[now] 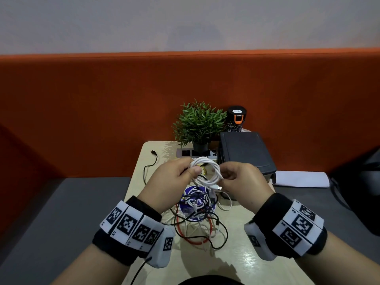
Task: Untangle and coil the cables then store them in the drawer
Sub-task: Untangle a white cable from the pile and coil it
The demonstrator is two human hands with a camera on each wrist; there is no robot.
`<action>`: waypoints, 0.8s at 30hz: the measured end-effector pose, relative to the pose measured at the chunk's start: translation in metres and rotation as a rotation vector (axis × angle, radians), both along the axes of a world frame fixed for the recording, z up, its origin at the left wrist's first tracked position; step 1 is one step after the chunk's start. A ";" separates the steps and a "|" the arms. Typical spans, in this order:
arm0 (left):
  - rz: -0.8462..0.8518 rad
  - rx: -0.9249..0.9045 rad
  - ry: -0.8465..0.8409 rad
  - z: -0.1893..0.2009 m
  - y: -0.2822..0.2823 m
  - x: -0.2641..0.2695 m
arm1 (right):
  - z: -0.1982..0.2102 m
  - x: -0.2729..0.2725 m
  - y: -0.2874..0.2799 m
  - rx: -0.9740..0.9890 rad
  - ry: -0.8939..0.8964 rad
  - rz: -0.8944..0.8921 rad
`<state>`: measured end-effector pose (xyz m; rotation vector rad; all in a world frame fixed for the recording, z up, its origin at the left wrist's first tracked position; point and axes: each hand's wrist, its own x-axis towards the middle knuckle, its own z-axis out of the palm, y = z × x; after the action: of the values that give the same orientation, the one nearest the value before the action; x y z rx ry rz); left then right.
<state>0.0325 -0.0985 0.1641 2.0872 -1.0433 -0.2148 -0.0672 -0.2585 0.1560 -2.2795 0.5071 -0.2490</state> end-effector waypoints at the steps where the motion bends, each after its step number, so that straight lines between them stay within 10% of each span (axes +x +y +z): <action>1: 0.008 -0.007 0.007 0.001 0.000 0.000 | 0.000 0.000 0.001 0.073 -0.015 0.005; 11: -0.013 0.037 0.036 0.000 -0.002 -0.001 | 0.011 -0.011 0.007 0.729 -0.104 0.126; 17: -0.027 0.022 0.104 -0.003 -0.008 -0.008 | 0.006 -0.009 0.012 0.627 -0.213 0.094; 24: 0.039 0.131 -0.014 -0.001 -0.007 -0.003 | 0.004 -0.005 0.011 0.989 -0.243 0.062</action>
<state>0.0296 -0.1052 0.1633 2.2270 -1.0204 -0.2552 -0.0726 -0.2470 0.1597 -1.2781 0.3206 -0.1807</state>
